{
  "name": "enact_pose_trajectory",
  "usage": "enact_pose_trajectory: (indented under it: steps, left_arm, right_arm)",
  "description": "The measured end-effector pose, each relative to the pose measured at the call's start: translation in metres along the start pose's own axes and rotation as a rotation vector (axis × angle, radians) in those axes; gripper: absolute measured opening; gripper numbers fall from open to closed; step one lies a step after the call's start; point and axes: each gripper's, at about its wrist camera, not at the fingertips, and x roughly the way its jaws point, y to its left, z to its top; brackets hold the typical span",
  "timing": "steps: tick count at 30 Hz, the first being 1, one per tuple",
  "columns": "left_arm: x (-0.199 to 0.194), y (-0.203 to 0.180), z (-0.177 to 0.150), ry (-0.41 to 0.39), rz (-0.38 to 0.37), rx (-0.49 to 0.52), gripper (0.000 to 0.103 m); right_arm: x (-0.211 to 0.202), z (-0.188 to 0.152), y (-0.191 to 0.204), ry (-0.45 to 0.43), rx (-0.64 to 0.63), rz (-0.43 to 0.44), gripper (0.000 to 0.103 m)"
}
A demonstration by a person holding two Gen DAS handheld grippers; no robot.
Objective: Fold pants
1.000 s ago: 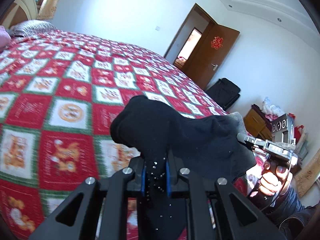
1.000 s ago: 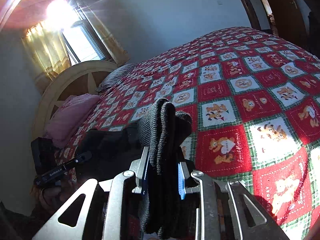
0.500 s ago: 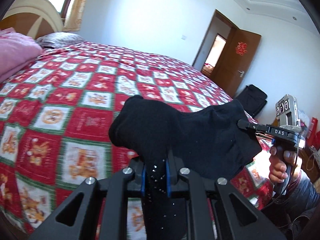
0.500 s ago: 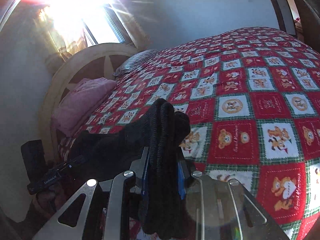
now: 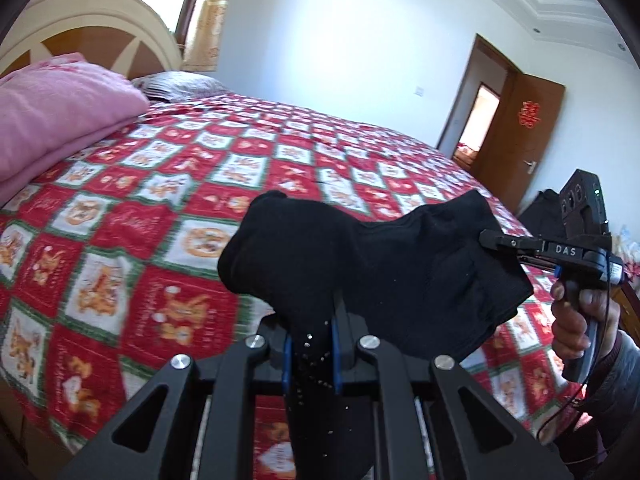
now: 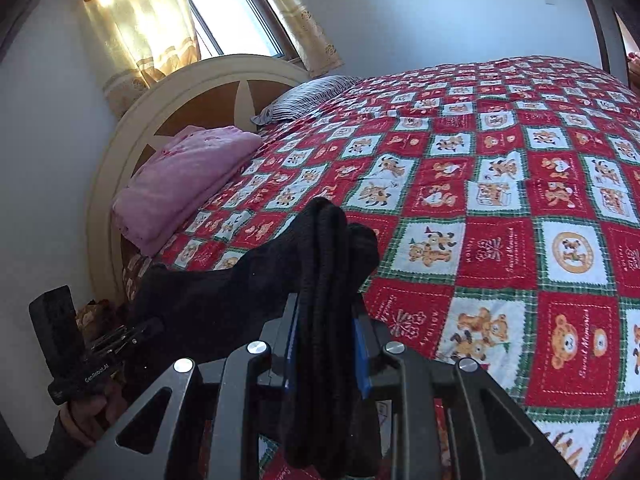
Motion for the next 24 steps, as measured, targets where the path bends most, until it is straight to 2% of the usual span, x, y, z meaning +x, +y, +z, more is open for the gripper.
enact_pose_trajectory:
  steps: [8,16,18,24]
  left_arm:
    - [0.005,0.03,-0.005,0.012,0.043,-0.051,0.015]
    - [0.02,0.044,-0.019,0.055,0.059,-0.074,0.016]
    - [0.022,0.045,-0.021,0.059,0.062,-0.075,0.019]
    - [0.029,0.056,-0.027,0.073,0.098,-0.097,0.048]
  right_arm:
    - [0.039,0.007,0.012,0.024,-0.002,0.01,0.024]
    - [0.064,0.002,0.005,0.072,0.007,-0.018,0.024]
    - [0.069,0.0,0.0,0.087,0.016,-0.029,0.024]
    - [0.078,-0.003,-0.01,0.114,0.039,-0.047,0.027]
